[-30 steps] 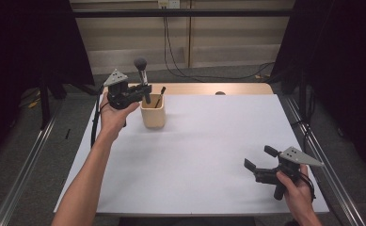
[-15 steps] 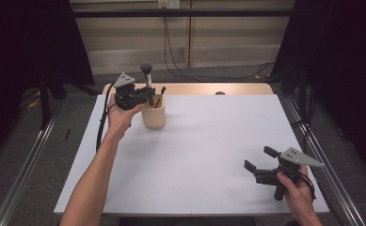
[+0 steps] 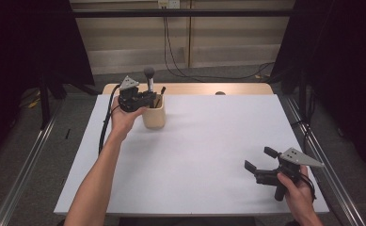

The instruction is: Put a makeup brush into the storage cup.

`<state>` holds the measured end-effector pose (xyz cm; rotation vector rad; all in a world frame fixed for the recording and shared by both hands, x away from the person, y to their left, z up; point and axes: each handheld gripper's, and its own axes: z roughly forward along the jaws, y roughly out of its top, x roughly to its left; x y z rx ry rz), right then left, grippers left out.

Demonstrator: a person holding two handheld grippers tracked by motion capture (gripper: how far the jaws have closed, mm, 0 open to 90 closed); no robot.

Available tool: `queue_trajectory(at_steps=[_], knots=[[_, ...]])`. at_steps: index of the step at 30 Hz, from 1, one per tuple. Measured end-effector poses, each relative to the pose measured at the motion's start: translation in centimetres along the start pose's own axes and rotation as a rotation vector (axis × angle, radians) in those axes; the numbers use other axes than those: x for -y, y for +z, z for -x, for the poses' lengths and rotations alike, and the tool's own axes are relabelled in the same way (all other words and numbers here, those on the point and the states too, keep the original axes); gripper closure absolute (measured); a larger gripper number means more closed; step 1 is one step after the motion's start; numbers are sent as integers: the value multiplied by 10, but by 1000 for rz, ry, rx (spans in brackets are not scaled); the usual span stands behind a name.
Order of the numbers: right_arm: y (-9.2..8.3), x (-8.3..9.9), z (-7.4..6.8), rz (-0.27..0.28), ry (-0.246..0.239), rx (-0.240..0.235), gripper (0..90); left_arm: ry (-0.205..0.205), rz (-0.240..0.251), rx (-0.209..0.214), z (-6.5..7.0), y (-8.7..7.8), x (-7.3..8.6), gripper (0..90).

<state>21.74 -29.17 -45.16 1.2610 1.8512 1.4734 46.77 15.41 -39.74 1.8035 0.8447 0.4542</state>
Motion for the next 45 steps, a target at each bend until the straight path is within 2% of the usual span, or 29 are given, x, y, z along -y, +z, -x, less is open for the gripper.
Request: queue_trajectory(at_steps=[16, 18, 32, 35, 38, 45], knots=[[1, 0, -1, -2, -2, -3, 0, -3, -33, -4, -1, 4, 10, 744], [1, 0, -1, -6, 1, -9, 0, 12, -45, -3, -1, 5, 11, 743], [3, 1, -1, -8, 10, -16, 1, -15, -69, -12, -3, 5, 15, 738], [3, 1, -1, -8, 8, -16, 1, -17, -69, -19, -3, 5, 15, 699], [3, 1, -1, -8, 7, -16, 0, -15, -69, -6, -3, 5, 16, 683], [3, 1, -1, -8, 6, -18, 1, -16, -41, -21, -1, 2, 16, 551]])
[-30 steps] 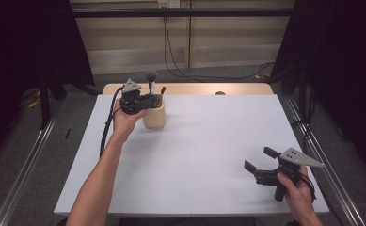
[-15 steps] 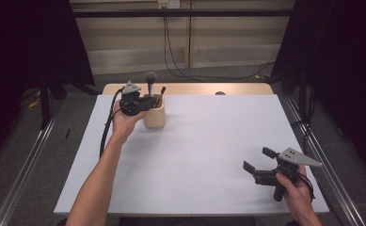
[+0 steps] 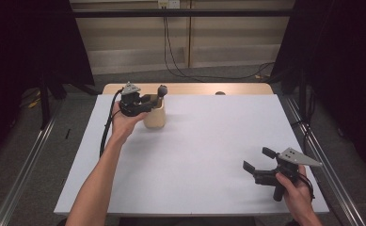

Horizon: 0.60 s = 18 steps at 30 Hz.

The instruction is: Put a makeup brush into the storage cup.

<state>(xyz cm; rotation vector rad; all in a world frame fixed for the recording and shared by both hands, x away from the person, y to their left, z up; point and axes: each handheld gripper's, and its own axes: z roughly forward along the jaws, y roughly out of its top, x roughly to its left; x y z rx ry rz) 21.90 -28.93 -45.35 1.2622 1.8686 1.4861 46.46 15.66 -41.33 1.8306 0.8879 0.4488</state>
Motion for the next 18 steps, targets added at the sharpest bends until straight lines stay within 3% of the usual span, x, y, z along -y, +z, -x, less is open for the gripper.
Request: queue_trajectory(at_steps=[9, 14, 18], knots=[[1, 0, 0, -3, -2, 0, 1, -4, 20, 5, 0, -7, 0, 423], [3, 0, 2, -4, -1, 0, 1, -25, 30, 13, 0, -11, 1, 309], [3, 0, 1, 7, 0, 3, 1, -19, 40, 21, 3, -17, 0, 226]])
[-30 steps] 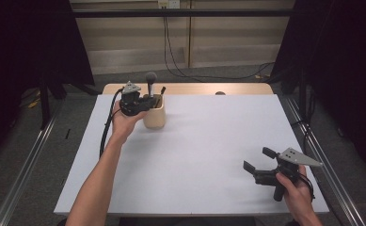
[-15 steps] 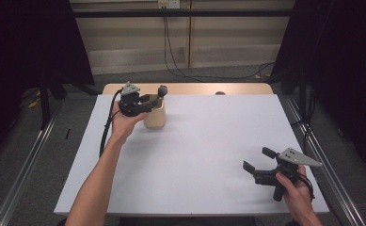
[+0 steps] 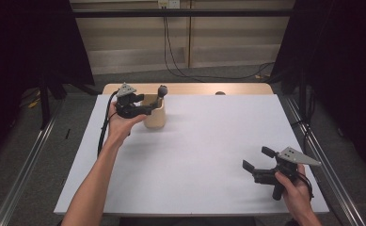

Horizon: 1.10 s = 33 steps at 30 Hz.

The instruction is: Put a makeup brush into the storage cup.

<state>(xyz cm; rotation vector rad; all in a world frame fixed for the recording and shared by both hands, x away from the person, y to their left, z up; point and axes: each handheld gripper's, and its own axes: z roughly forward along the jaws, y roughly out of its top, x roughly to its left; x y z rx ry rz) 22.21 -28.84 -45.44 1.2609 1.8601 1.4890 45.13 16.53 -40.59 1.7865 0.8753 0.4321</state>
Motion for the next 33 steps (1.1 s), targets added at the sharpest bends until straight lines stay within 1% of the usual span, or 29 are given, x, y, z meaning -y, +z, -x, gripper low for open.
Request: queue_trajectory(at_steps=[2, 5, 6, 8, 9, 10, 11, 14, 16, 17, 18, 19, 22, 28, 29, 30, 32, 33], knots=[[1, -1, -1, 2, 2, -3, 1, -6, -3, 17, 0, -3, 0, 232], [2, -1, -2, -1, -4, -3, 1, -5, -6, 19, 0, -7, 2, 189], [2, 0, -3, -3, -3, -3, 0, -14, -6, 15, -1, -9, 3, 174], [1, 0, -2, -6, -6, -1, 1, -43, -13, 7, -1, -12, 3, 103], [1, 0, -2, -2, -1, -3, 1, -56, -8, 8, -1, -15, 3, 87], [0, 0, -2, 0, -2, 0, 1, -60, 2, 4, -1, -18, 3, 82], [-1, 0, -2, 0, 0, 2, 1, -54, 3, -2, -2, -20, 3, 74], [-1, 1, -1, 1, 6, 3, 1, -64, 3, -7, -3, -26, 4, 51], [-2, 1, 0, 3, 9, 3, 1, -60, 8, -11, -4, -30, 4, 34], [-2, 0, 0, 4, 11, 3, 1, -68, 11, -12, -5, -33, 4, 29], [-2, 0, 0, 5, 10, 3, 1, -75, 5, -21, -5, -34, 4, 31], [-3, 0, 0, 6, 10, 4, 1, -77, 10, -31, -6, -37, 5, 21], [-4, 0, 0, 9, 13, 8, 1, -71, 16, -20, -6, -44, 10, 18], [-5, 0, -1, 6, 9, 13, 1, -55, 26, -34, -3, -56, 15, 18], [-4, 0, -1, 7, 6, 13, 1, -56, 31, -32, -2, -57, 15, 18], [-5, 0, -1, 6, 8, 14, 1, -46, 30, -28, -1, -60, 14, 18], [-4, 0, -2, 6, 8, 14, 1, -22, 63, -11, 0, -66, 16, 18], [-4, 0, -1, 4, 7, 14, 1, -31, 62, -5, 1, -68, 16, 17]])
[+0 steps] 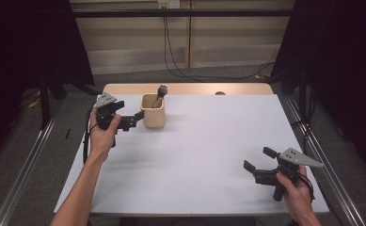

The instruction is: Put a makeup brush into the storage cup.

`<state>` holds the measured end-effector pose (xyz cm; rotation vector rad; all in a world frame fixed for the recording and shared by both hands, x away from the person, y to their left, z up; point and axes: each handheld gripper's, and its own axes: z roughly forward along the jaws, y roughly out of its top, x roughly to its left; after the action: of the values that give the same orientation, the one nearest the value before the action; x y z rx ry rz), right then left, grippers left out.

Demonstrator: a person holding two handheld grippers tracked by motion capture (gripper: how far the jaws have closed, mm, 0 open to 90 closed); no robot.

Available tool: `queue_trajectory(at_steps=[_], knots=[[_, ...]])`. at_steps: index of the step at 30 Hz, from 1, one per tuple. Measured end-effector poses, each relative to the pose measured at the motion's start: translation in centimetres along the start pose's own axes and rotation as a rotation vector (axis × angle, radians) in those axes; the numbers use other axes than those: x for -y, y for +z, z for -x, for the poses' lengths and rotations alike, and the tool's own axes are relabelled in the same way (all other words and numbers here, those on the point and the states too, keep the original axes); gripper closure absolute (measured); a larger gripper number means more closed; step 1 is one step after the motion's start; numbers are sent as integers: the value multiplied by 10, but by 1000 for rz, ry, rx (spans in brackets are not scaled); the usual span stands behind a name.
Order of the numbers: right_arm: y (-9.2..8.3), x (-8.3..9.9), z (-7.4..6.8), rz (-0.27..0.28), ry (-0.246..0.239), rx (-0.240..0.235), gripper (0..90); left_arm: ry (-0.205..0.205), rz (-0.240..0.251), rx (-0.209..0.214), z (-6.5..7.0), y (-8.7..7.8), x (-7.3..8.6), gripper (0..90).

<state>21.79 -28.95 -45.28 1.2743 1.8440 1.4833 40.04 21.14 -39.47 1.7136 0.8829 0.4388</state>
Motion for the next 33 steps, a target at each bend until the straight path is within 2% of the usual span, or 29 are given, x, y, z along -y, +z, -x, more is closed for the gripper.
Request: queue_trajectory(at_steps=[3, 7, 9, 12, 18, 22, 24, 25, 27, 30, 31, 32, 33], knots=[[0, 0, 0, -1, 2, 2, 1, 29, -4, -13, 3, -7, 1, 16], [-1, 1, 0, 0, 0, 6, 1, 0, -7, -5, 7, -14, 4, 17], [-1, 1, 1, 1, 2, 7, 1, 9, -17, -16, 11, -18, 5, 18], [0, 1, 1, 0, 3, 4, 1, 25, 0, -5, 18, -24, 7, 18], [1, 1, 2, -2, 4, 3, 1, 51, 18, -39, 25, -35, 8, 18], [0, 1, 2, -2, -1, 2, 1, 53, 18, -22, 28, -41, 13, 17], [0, 1, 2, -3, -2, 4, 1, 65, 13, -33, 31, -43, 17, 18], [1, 1, 2, -4, -9, 3, 1, 64, 18, -38, 32, -44, 19, 17], [1, 1, 1, -5, -9, 2, 1, 43, 17, -13, 33, -47, 23, 17], [1, 1, 1, -4, -9, 2, 1, 36, 39, -23, 35, -53, 28, 17], [1, 1, 1, -5, -8, 3, 1, 25, 35, -8, 34, -55, 30, 17], [0, 1, 1, -4, -8, 2, 1, 27, 29, -1, 34, -57, 32, 18], [0, 1, 1, -3, -8, 2, 1, 38, 33, -11, 34, -59, 34, 19]])
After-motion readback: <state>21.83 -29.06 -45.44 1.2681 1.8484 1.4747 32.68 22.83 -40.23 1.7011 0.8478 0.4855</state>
